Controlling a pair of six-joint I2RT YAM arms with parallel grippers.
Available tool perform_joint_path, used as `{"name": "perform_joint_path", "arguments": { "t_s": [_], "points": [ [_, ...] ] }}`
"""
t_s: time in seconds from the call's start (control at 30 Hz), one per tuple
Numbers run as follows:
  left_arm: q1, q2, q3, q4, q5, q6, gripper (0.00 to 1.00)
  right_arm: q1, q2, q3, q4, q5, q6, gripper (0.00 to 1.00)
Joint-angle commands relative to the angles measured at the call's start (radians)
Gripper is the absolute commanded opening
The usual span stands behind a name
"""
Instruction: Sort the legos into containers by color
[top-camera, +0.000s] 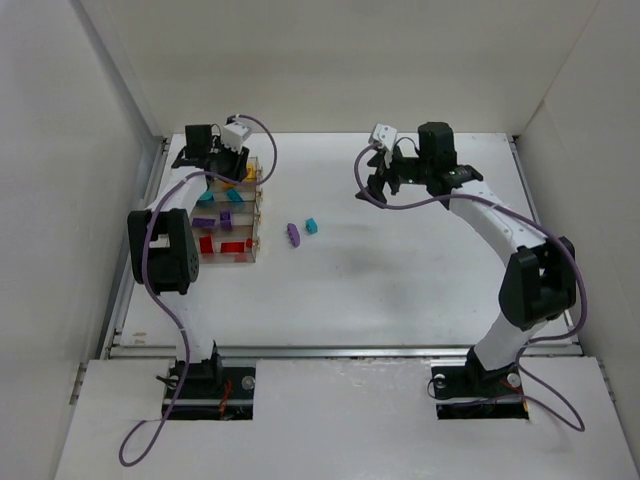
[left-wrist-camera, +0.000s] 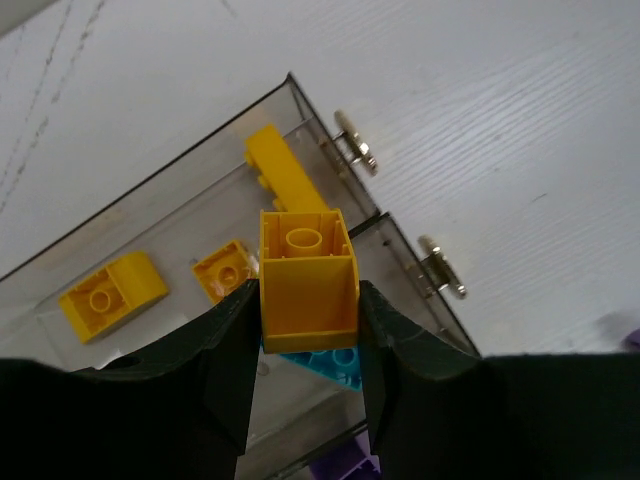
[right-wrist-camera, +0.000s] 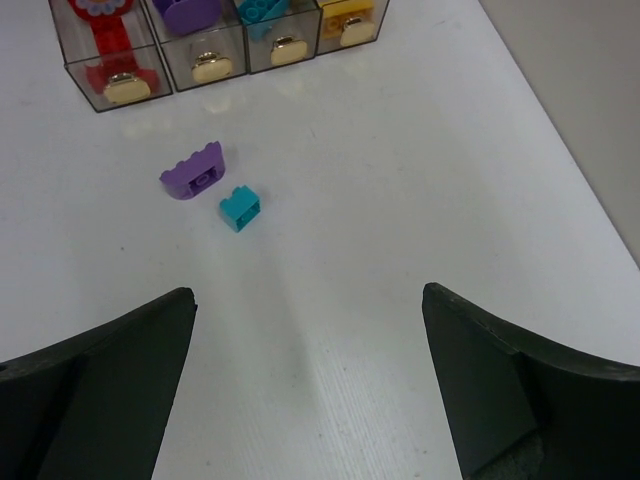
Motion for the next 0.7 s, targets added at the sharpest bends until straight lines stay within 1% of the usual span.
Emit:
{"name": "perform_joint_path", "arguments": {
  "t_s": [0.0, 0.1, 0.17, 0.33, 0.4, 0.5, 0.6, 0.67],
  "points": [
    [0.03, 0.007, 0.061, 0.013, -0.032, 0.034, 0.0, 0.026, 0.003, 0.057, 0.05, 0.046, 0.045, 1.0],
    [0.059, 0.031, 0.07, 0.04, -0.022, 0.023, 0.0, 0.035, 0.024, 0.068, 0.05, 0.028, 0.045, 1.0],
    [0.059, 0.04, 0.08, 0.049, -0.022, 0.013, 0.0, 0.044, 0.024, 0.077, 0.05, 0.028, 0.045, 1.0],
    [0.081, 0.059, 0.12, 0.049, 0.056, -0.044, 0.0, 0.054, 0.034, 0.077, 0.05, 0.028, 0.045, 1.0],
    [0.09, 0.08, 0.146, 0.049, 0.065, -0.053, 0.0, 0.054, 0.043, 0.077, 0.05, 0.028, 0.045, 1.0],
    [0.09, 0.123, 0.184, 0.028, 0.038, -0.044, 0.0, 0.054, 0.061, 0.098, 0.05, 0.028, 0.054, 1.0],
    [0.09, 0.142, 0.184, 0.037, 0.021, -0.009, 0.0, 0.054, 0.07, 0.123, 0.05, 0.028, 0.054, 1.0],
    [0.099, 0.142, 0.147, 0.051, 0.021, 0.016, 0.0, 0.054, 0.081, 0.132, 0.05, 0.028, 0.054, 1.0]
  ]
}}
